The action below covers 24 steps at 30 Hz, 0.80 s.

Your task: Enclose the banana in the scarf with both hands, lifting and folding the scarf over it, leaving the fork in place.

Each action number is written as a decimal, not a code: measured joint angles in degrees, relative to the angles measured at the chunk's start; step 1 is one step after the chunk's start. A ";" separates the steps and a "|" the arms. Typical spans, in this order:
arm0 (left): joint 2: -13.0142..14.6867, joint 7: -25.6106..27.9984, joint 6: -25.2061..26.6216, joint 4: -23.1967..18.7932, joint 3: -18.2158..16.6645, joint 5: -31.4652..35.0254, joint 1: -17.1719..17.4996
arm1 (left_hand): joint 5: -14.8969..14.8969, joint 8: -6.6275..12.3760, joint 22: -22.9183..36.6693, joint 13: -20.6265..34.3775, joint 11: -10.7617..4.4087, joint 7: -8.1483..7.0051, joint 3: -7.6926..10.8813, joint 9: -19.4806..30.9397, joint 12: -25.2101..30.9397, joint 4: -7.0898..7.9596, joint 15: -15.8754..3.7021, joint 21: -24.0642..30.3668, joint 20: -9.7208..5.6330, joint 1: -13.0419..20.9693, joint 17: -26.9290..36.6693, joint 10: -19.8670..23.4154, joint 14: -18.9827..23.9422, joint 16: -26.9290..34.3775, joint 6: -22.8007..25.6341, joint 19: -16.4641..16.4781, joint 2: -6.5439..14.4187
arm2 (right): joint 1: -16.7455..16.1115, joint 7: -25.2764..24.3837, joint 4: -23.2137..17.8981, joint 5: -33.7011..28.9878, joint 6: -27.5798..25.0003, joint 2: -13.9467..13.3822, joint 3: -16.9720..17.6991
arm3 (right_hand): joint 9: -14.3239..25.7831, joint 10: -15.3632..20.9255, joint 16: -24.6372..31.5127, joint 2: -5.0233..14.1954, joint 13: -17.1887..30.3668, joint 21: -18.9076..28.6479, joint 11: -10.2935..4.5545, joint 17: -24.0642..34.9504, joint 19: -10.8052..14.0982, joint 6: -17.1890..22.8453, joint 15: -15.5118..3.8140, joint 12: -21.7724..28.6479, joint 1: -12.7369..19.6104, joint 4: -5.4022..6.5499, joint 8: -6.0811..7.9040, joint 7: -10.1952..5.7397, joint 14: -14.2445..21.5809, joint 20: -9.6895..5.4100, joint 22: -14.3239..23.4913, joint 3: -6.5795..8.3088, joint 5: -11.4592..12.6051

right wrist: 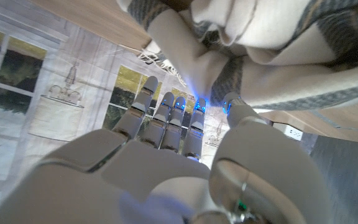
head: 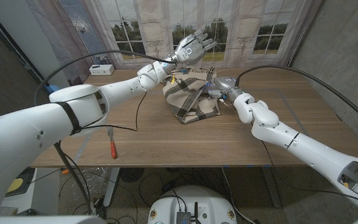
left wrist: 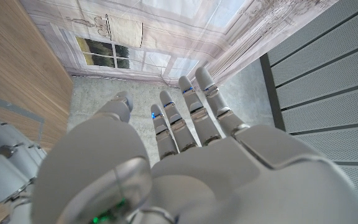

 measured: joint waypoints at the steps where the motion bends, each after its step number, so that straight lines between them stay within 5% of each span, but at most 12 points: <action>1: 0.61 -0.66 0.23 -1.15 -0.15 -0.55 0.33 | 0.00 0.00 0.00 0.00 0.09 0.00 0.00 0.00 0.00 0.00 0.00 -0.31 0.00 0.00 -0.08 -0.09 0.00 0.00 0.00 0.00 0.00 | -0.23 -0.26 -0.32 -0.02 -0.60 -0.11 0.18 | 0.00 0.19 0.00 0.00 0.00 0.00 -0.20 0.00 0.00 0.00 0.00 0.00 0.00 0.02 0.00 0.00 0.00 0.00 0.00 -0.02 0.00; 14: 7.19 -7.28 1.93 -16.38 -6.89 -6.53 7.30 | -0.43 -0.04 0.00 -0.47 0.27 0.22 -0.05 -0.28 0.00 0.43 0.03 -0.83 0.73 -1.24 -0.08 -0.27 -0.59 0.24 0.22 -0.73 -0.01 | -1.95 -4.44 -2.17 1.08 -4.60 -0.44 2.12 | 0.00 0.40 0.44 0.46 0.01 0.00 -0.41 0.16 0.00 0.40 0.00 0.00 -0.45 0.01 0.00 -0.40 0.00 0.00 0.01 -0.48 0.00; 24: 10.18 -12.06 1.66 -26.81 -15.58 -15.21 15.04 | -0.65 -0.37 -0.01 -0.79 1.64 1.45 -0.38 -0.27 0.00 1.21 0.14 -1.69 1.57 -2.90 -0.08 -1.29 -1.71 0.40 0.03 -1.57 0.58 | -4.04 -9.59 -2.51 9.39 -2.38 0.30 6.17 | 0.00 0.40 0.44 0.69 0.01 -0.11 -0.40 0.33 0.00 0.40 0.00 0.00 -0.67 0.01 0.00 -0.40 -0.01 0.00 0.01 -0.48 0.00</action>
